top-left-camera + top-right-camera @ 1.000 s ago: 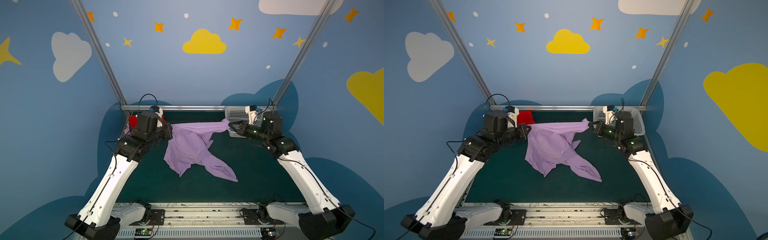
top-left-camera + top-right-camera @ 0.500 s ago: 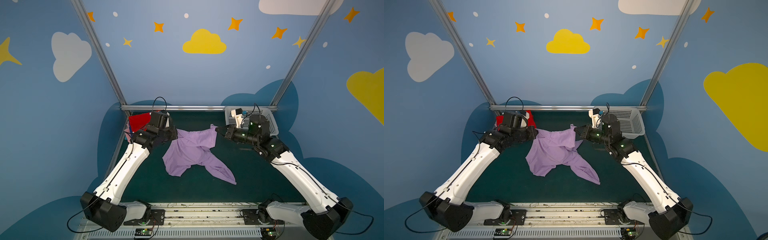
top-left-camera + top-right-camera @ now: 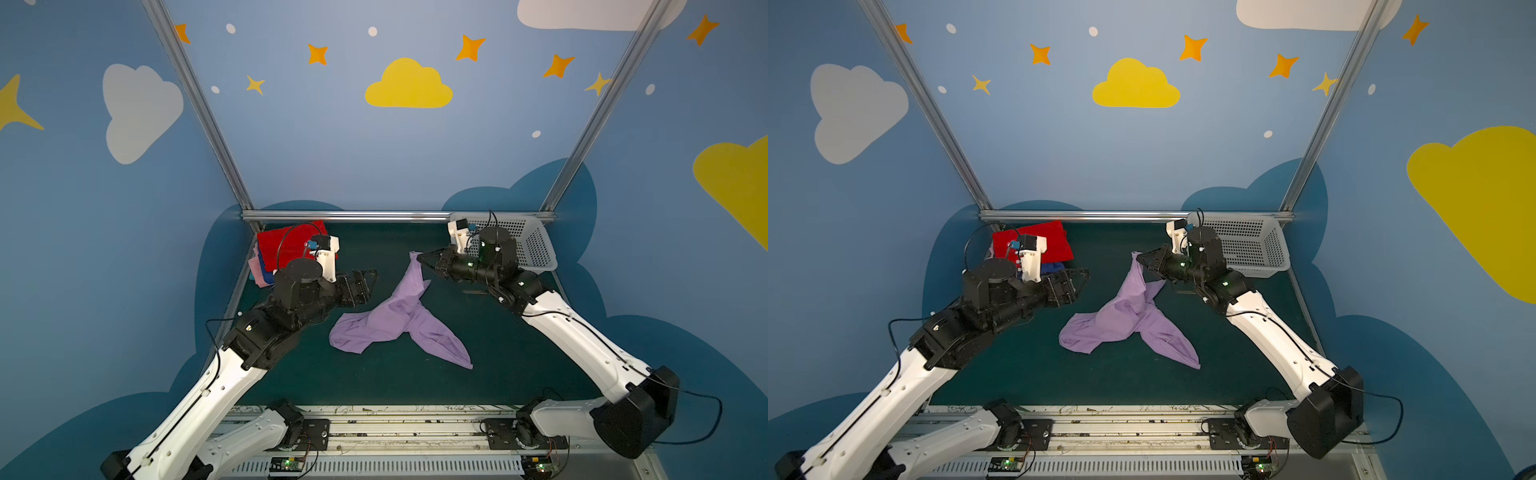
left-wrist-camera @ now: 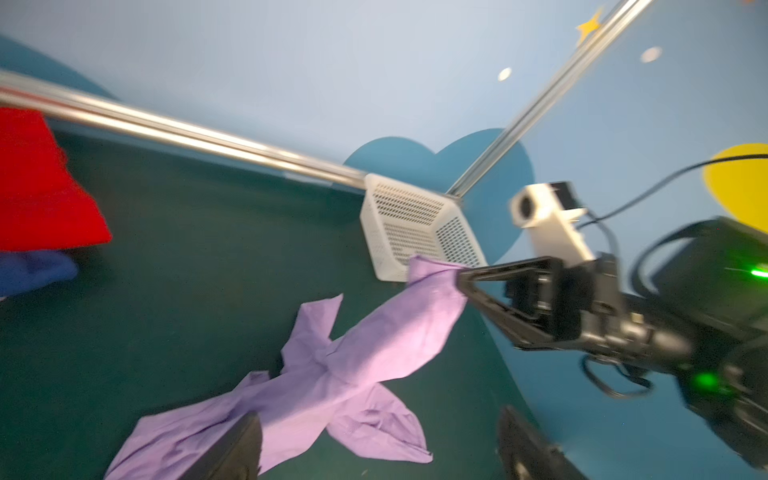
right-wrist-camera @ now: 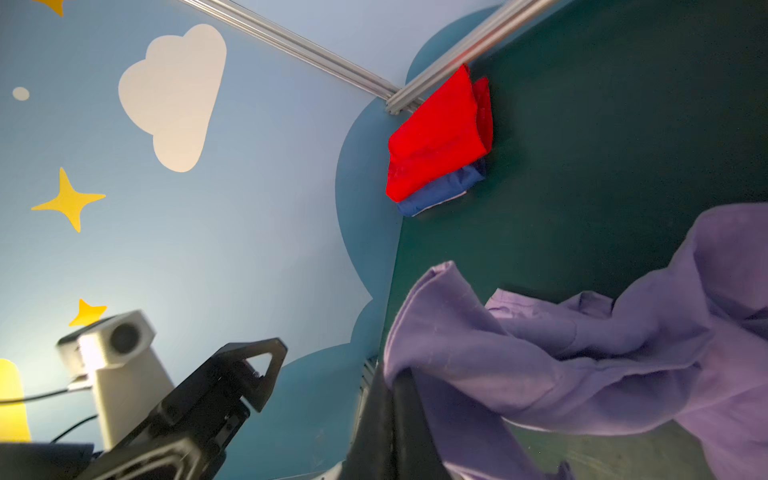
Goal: Fold and stack the t-shirts
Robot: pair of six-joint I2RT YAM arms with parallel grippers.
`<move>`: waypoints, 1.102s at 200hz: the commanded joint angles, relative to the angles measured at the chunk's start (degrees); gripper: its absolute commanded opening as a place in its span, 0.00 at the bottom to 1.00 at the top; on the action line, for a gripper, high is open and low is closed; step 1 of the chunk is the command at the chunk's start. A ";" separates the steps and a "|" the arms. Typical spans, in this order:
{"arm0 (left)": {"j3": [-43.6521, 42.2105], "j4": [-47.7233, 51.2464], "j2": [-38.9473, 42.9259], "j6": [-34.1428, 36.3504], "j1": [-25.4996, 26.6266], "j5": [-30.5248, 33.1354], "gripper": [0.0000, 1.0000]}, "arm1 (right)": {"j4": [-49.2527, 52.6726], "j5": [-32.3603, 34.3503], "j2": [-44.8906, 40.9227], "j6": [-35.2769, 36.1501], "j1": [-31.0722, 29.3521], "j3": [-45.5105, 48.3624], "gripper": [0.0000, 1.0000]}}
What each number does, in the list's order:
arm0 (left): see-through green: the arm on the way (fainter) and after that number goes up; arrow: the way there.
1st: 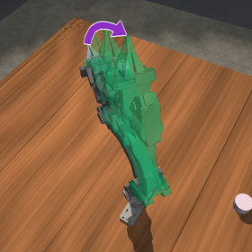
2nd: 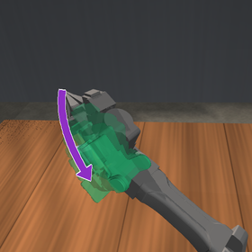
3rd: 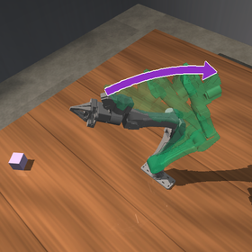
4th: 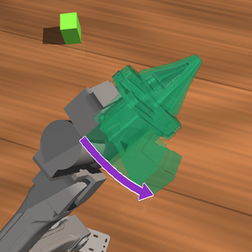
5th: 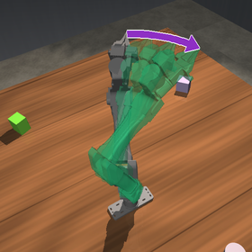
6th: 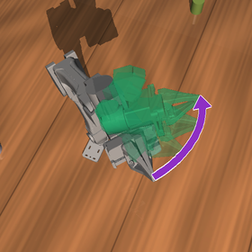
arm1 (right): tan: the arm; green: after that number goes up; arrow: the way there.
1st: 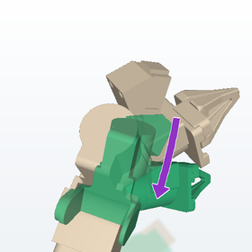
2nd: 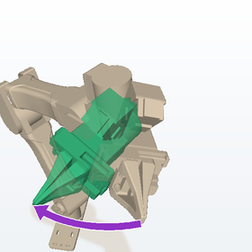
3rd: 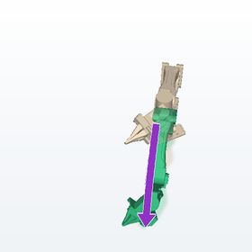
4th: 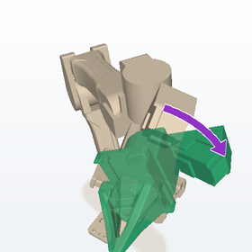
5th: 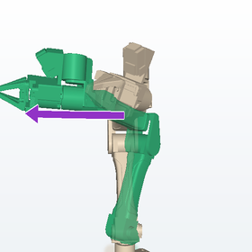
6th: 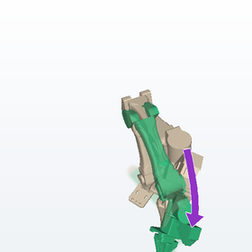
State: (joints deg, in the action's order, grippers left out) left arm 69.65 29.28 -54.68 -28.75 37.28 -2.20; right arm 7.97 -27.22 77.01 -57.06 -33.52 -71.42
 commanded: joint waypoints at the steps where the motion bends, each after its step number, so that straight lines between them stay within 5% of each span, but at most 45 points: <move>1: -0.07 -1.89 -5.60 0.93 4.53 1.52 0.89 | -4.06 -3.69 1.91 -4.74 -0.47 -4.34 0.00; 39: 4.80 -0.28 -13.37 6.10 10.44 4.67 0.87 | -7.48 -6.35 4.63 -10.24 -1.18 -5.10 0.00; 104: 11.65 2.57 -22.32 10.18 11.86 13.81 0.85 | -8.46 -6.35 5.16 -11.34 -2.43 -6.28 0.00; 142: 17.41 5.23 -27.20 12.52 12.08 16.65 0.61 | -8.98 -6.20 4.65 -11.42 -2.52 -5.84 0.00; 167: 20.20 7.41 -29.29 13.35 12.24 17.88 0.24 | -8.47 -5.74 4.30 -10.43 -2.43 -5.91 0.00; 189: 21.67 8.30 -29.52 13.55 12.22 18.27 0.05 | -8.01 -5.00 3.94 -9.67 -2.35 -5.50 0.00; 220: 23.64 10.73 -29.06 13.48 12.14 18.38 0.04 | -7.06 -4.12 3.63 -8.38 -2.17 -5.15 0.00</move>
State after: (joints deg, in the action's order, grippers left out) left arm 90.78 37.12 -84.55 -16.05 49.30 15.00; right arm 1.13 -32.23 81.80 -67.44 -35.73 -75.11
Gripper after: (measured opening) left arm 0.051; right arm 0.047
